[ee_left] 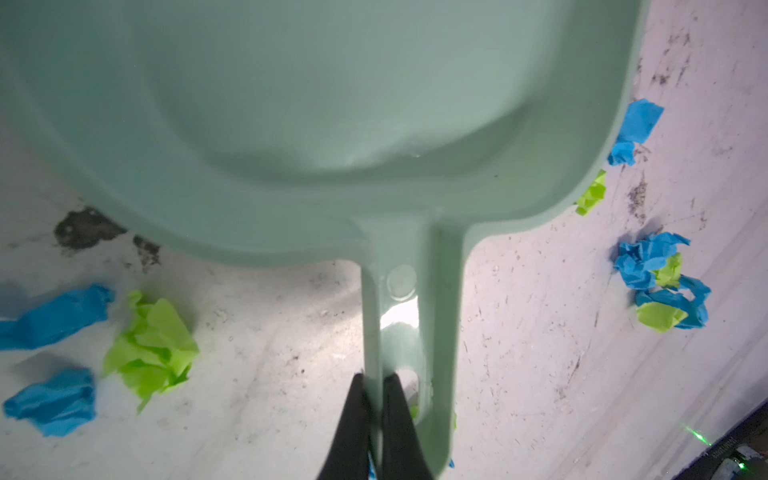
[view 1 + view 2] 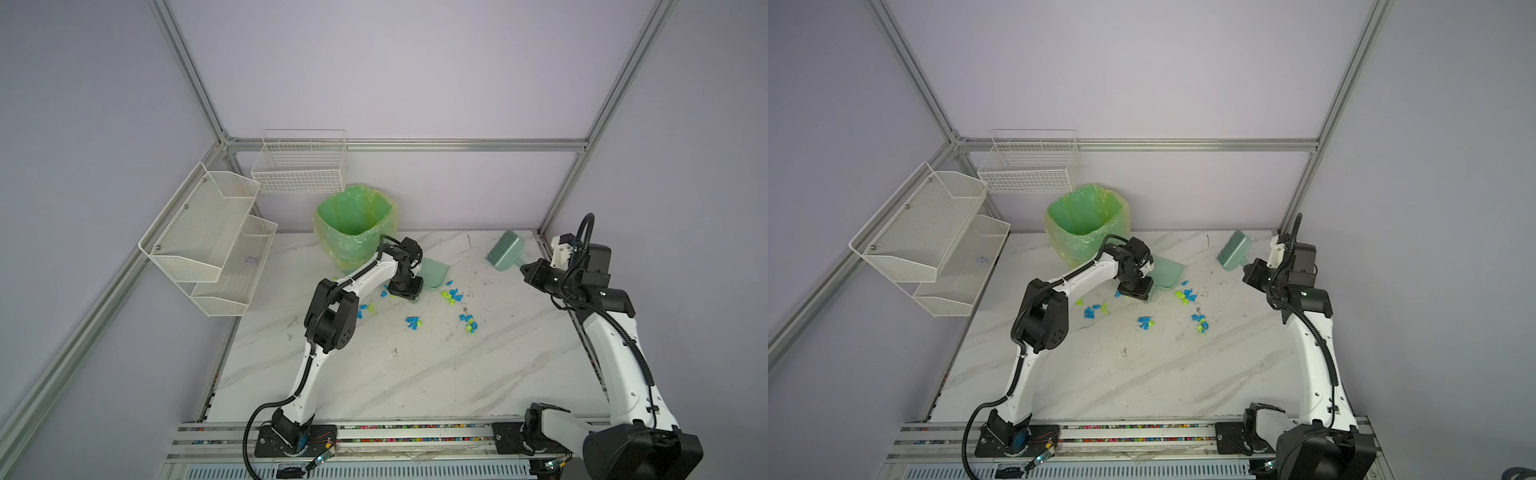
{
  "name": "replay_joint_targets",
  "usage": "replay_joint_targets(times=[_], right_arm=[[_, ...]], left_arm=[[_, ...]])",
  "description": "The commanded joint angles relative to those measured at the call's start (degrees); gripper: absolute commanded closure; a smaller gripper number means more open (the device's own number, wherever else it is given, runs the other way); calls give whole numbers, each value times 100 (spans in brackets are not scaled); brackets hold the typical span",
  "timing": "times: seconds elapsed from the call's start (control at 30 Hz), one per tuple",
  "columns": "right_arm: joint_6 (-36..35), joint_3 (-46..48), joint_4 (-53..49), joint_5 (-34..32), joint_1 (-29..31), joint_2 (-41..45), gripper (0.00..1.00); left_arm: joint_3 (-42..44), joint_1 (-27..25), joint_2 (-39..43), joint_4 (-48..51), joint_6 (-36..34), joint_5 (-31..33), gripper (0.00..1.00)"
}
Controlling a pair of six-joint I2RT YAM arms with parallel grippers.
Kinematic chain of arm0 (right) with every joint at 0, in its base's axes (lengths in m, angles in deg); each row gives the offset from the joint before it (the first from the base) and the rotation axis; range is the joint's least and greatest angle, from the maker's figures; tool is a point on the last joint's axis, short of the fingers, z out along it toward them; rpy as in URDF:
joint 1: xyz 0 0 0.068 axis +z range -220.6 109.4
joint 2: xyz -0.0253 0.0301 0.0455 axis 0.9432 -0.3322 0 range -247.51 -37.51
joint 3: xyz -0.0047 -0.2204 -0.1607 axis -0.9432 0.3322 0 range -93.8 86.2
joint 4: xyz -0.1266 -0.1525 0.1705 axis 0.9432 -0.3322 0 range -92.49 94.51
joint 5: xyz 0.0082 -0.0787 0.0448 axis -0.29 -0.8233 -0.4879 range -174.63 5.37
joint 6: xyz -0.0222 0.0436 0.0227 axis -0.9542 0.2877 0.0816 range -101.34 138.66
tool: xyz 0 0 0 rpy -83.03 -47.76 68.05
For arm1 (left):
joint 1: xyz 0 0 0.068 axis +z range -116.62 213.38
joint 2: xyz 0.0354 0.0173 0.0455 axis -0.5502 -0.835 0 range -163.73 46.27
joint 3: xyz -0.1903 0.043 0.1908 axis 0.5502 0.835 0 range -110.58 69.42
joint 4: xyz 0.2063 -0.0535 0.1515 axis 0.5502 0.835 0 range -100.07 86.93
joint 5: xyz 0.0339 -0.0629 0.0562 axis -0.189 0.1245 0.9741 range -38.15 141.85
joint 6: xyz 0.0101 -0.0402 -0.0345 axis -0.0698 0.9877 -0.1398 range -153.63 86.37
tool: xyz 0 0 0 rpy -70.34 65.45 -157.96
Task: Sweep away the paper scraps from the table
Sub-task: 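Lift the dustpan with the left gripper while the right lowers the brush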
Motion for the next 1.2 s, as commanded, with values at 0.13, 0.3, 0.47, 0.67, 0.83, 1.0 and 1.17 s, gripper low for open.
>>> replay_joint_targets(times=[0.13, 0.3, 0.47, 0.67, 0.83, 1.0, 1.17], right_arm=[[-460, -437, -608, -333, -12, -275, 100], [-554, -480, -731, -438, 5, -365, 100], [-433, -405, -665, -423, 90, -396, 100], [-427, -512, -837, -791, 395, -552, 100], [-424, -855, -1163, -1438, 955, -835, 100], [-370, -1183, -1446, -1928, 1586, -1208, 100], [-363, -1244, -1745, -2436, 1682, -1155, 100]], left_arm=[[-493, 69, 792, 408, -29, -403, 100], [-259, 67, 934, 531, -170, -318, 100], [-133, 69, 842, 562, -173, -462, 100], [126, 68, 869, 599, -255, -430, 100], [318, 67, 1042, 729, -339, -400, 100], [357, 67, 1265, 989, -512, -360, 100], [615, 67, 1595, 1164, -599, -421, 100]])
